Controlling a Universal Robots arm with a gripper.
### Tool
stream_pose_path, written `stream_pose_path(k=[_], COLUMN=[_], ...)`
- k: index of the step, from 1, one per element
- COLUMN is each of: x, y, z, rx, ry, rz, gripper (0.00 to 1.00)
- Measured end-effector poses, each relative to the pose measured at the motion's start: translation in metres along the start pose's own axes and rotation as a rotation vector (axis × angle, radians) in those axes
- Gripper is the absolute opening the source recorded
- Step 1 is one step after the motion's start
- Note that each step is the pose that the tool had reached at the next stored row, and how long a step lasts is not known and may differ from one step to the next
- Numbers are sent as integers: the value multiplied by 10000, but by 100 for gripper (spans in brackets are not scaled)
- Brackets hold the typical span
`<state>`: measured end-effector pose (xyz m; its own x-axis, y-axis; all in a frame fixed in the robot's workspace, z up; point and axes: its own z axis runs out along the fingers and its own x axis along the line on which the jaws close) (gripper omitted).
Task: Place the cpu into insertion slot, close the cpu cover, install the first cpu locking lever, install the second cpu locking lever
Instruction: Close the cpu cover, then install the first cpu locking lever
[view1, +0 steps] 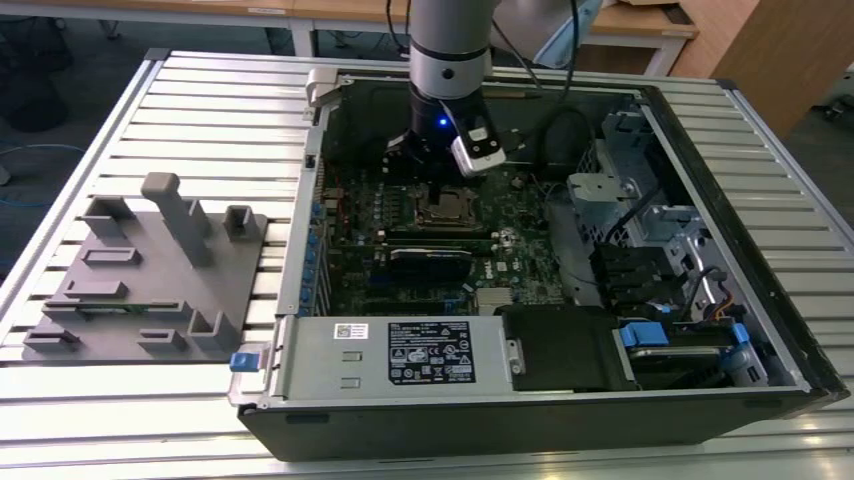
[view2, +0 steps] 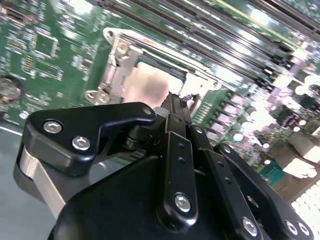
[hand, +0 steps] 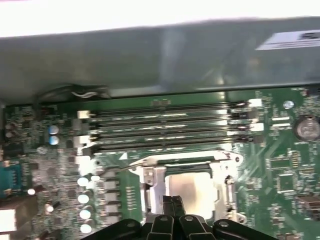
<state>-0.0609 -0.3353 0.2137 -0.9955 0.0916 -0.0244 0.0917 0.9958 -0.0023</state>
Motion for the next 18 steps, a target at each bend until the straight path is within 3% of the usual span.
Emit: stream_pose_path(k=[4,7,11,18], x=[-106,-111,-112,-102], y=[10,10,11,9], z=[5,5,13,5], rx=[0,0,-32,-29], ry=[-1,-5,-151,-156], rz=[-1,0,0,0], gripper=[10,10,10,10])
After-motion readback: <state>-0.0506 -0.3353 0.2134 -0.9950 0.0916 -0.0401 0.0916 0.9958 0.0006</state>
